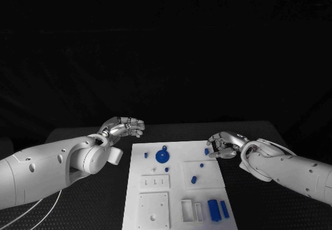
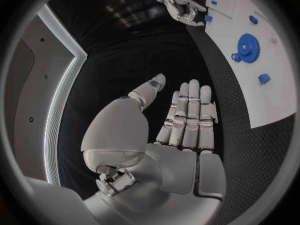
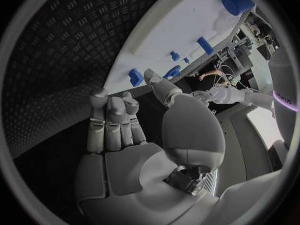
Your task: Assemble the parts on the task board
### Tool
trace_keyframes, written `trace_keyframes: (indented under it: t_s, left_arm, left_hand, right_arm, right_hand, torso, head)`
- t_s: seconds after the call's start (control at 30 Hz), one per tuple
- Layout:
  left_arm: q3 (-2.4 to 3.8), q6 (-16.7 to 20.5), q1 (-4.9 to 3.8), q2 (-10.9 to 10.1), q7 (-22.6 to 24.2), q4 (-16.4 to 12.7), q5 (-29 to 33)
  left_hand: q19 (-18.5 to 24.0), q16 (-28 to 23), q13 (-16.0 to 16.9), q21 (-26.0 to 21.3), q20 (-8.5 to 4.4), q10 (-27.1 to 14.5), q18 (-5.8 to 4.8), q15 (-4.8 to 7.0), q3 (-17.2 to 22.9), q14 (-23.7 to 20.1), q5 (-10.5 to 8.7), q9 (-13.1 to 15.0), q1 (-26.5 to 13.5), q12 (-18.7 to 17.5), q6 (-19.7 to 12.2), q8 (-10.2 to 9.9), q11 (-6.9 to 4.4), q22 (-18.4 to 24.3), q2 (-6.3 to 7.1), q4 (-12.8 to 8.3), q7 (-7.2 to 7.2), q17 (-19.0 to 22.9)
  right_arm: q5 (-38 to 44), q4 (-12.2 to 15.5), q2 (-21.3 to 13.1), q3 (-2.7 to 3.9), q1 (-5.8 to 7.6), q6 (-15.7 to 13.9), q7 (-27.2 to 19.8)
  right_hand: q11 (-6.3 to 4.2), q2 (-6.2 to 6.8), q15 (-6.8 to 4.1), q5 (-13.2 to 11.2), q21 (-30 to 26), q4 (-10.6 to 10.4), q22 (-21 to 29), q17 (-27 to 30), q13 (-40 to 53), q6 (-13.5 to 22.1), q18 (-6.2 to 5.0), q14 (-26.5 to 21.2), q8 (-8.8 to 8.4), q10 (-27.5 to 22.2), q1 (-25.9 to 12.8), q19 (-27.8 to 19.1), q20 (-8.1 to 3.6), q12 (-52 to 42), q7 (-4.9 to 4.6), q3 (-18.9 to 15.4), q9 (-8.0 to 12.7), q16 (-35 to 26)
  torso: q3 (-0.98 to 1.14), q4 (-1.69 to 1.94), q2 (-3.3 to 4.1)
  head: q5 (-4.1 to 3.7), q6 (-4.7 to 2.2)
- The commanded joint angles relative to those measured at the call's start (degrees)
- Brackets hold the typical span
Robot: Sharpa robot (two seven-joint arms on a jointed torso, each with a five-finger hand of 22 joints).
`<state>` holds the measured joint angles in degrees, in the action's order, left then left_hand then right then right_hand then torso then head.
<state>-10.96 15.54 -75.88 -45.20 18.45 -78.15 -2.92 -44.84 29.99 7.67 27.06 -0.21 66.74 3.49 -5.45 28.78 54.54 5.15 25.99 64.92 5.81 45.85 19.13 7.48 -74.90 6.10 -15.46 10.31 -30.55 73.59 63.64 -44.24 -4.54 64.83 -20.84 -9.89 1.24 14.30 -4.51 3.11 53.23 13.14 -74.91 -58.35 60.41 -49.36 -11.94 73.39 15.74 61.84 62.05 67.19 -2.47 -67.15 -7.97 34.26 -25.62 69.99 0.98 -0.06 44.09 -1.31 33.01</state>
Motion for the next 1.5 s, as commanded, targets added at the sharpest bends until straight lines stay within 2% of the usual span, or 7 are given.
trace_keyframes:
  t_s: [0.03,0.17,0.27,0.63,1.1,1.5]
  left_arm:
    - [0.05,-1.08,-0.01,0.09,0.72,-0.19,-0.33]
    - [0.05,-1.05,-0.01,0.10,0.69,-0.23,-0.33]
    - [0.05,-1.09,-0.01,0.04,0.66,-0.38,-0.34]
    - [0.05,-1.18,-0.01,0.04,0.52,-0.74,-0.34]
    - [0.05,-1.22,-0.02,-0.05,0.39,-0.93,-0.34]
    - [0.05,-1.22,-0.02,-0.08,0.35,-0.97,-0.34]
  left_hand:
    - [0.30,-0.29,-0.04,0.30,0.03,-0.32,0.52,-0.08,-0.07,0.17,0.15,-0.03,0.50,-0.26,-0.23,-0.15,0.13,-1.01,-0.01,-0.32,0.30,-0.08]
    - [0.30,-0.29,-0.05,0.30,0.03,-0.35,0.51,-0.08,-0.07,0.18,0.18,-0.03,0.47,-0.29,-0.26,-0.17,0.15,-1.01,-0.04,-0.31,0.31,-0.09]
    - [0.29,-0.30,-0.05,0.30,0.03,-0.37,0.51,-0.09,-0.06,0.18,0.19,-0.04,0.42,-0.31,-0.28,-0.18,0.16,-1.01,-0.07,-0.28,0.33,-0.09]
    - [0.28,-0.31,-0.03,0.31,0.05,-0.38,0.47,-0.10,-0.06,0.18,0.26,-0.03,0.06,-0.39,-0.31,-0.23,0.21,-1.00,-0.26,-0.04,0.38,-0.12]
    - [0.28,-0.32,-0.03,0.32,0.04,-0.39,0.47,-0.10,-0.05,0.18,0.29,-0.03,-0.07,-0.42,-0.32,-0.25,0.23,-0.99,-0.31,0.05,0.39,-0.13]
    - [0.28,-0.33,-0.03,0.32,0.04,-0.41,0.47,-0.10,-0.04,0.17,0.33,-0.02,-0.17,-0.46,-0.33,-0.26,0.24,-0.99,-0.35,0.13,0.40,-0.14]
  right_arm:
    - [0.93,-0.48,0.40,-0.03,-0.37,1.10,-1.06]
    - [0.98,-1.03,0.79,-0.05,-0.80,1.18,-1.11]
    - [0.98,-1.29,0.98,-0.05,-0.88,1.08,-1.07]
    - [0.98,-2.12,1.90,-0.05,-1.00,1.45,-0.95]
    - [1.18,-2.28,2.29,-0.06,-1.08,1.22,-0.52]
    - [1.40,-2.33,2.41,-0.06,-1.09,0.58,-0.26]
  right_hand:
    - [0.51,0.00,-0.03,-0.13,-0.31,0.26,-1.05,-0.11,0.04,0.08,-3.06,-0.40,-0.21,-1.11,1.00,-0.39,0.10,0.06,-0.30,0.58,0.09,-0.24]
    - [0.45,-0.36,-0.09,-0.17,-0.30,-0.02,-1.05,-0.15,0.01,-0.07,-3.06,-0.38,-0.13,-1.14,2.07,-0.42,0.24,-0.01,-0.23,1.87,0.11,-0.26]
    - [0.36,-0.53,-0.15,-0.20,-0.26,-0.50,-1.07,-0.18,-0.01,-0.20,-3.06,-0.35,-0.06,-1.13,2.27,-0.40,0.34,-0.06,-0.14,2.62,0.12,-0.26]
    - [0.02,-1.71,-0.50,-0.31,0.04,-2.83,-1.14,-0.34,-0.08,-1.13,-3.06,-0.28,0.59,-1.06,1.95,-0.36,0.37,-0.24,0.23,5.09,-0.16,-0.22]
    - [0.04,-2.65,-0.49,-0.32,0.43,-3.88,-1.18,-0.51,-0.09,-2.27,-3.06,-0.13,1.27,-0.93,1.12,-0.32,0.22,-0.44,0.19,5.67,-0.46,-0.08]
    - [-0.55,-3.92,-1.02,-0.31,0.81,-4.10,-1.16,-0.64,-0.16,-4.40,-3.06,0.10,2.39,-0.67,0.72,-0.26,0.03,-0.60,0.83,6.05,-0.89,0.02]
  torso:
    - [0.15,0.15,0.17]
    - [0.13,0.19,0.15]
    - [0.11,0.08,0.12]
    - [0.00,0.11,0.05]
    - [-0.01,0.03,0.00]
    - [0.00,-0.03,-0.05]
  head:
    - [-0.04,0.07]
    - [-0.08,0.16]
    - [0.06,0.29]
    - [0.10,0.43]
    - [0.35,0.56]
    - [0.44,0.62]
